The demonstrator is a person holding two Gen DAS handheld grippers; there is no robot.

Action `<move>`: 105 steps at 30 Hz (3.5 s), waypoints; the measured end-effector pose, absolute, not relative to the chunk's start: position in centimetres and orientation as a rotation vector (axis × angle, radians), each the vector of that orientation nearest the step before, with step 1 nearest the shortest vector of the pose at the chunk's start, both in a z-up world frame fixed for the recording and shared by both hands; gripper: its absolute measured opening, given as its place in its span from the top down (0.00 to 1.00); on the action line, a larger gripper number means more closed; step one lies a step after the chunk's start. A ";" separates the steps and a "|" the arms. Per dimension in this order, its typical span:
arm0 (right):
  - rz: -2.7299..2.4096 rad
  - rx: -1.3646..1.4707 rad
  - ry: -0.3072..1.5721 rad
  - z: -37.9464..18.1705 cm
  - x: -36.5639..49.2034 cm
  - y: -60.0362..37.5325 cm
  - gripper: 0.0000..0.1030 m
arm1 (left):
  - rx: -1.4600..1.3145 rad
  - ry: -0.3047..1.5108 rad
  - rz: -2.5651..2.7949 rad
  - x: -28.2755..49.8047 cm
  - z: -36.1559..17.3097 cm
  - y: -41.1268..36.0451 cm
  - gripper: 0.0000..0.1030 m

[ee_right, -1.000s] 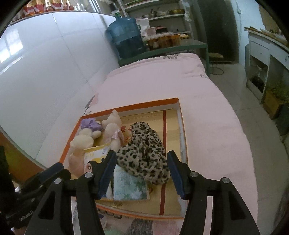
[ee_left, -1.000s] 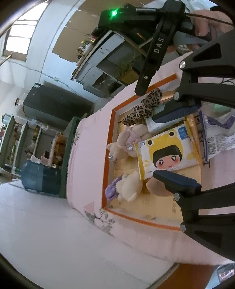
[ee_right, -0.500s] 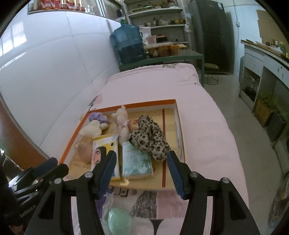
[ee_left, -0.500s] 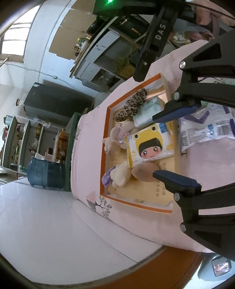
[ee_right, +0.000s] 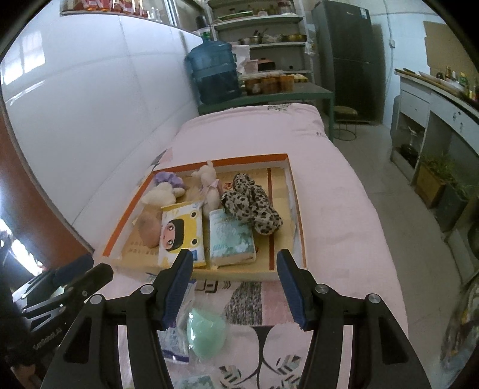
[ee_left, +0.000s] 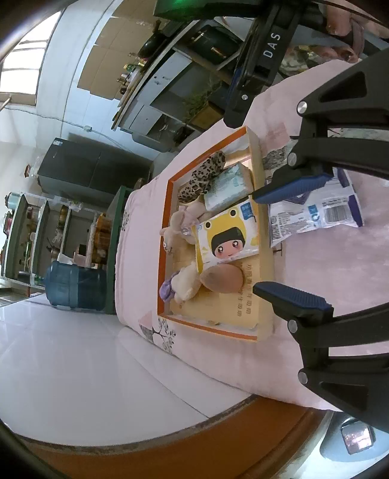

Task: Organize soft objects
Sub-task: 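Withdraw both open tools from the tray back over the remaining items, then grasp the green knit ring with left gripper while right gripper moves to the white-green pack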

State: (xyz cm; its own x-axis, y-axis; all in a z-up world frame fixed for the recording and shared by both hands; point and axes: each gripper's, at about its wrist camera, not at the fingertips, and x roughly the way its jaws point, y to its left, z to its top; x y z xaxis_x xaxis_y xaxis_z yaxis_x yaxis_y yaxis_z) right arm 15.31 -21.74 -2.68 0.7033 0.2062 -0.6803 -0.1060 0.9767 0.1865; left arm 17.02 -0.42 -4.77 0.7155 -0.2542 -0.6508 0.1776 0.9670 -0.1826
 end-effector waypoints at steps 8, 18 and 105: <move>0.184 0.147 0.784 -3.0 13.5 -21.4 0.42 | -0.109 0.748 -0.236 15.4 -5.3 0.1 0.48; 0.185 0.150 0.789 -3.2 12.1 -21.4 0.42 | -0.103 0.752 -0.227 13.9 -5.6 0.5 0.48; 0.324 -0.127 0.987 -9.9 4.9 -15.1 0.23 | -0.070 0.897 -0.374 3.2 -12.5 0.1 0.84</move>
State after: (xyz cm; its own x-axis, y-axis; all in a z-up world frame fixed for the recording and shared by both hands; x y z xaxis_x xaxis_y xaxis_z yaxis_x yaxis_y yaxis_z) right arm 4.91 -15.07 -9.91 0.5081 0.2109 -0.8351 -0.3249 0.9449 0.0409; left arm 3.21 0.14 -12.47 0.5637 -0.3469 -0.7496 0.2888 0.9330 -0.2146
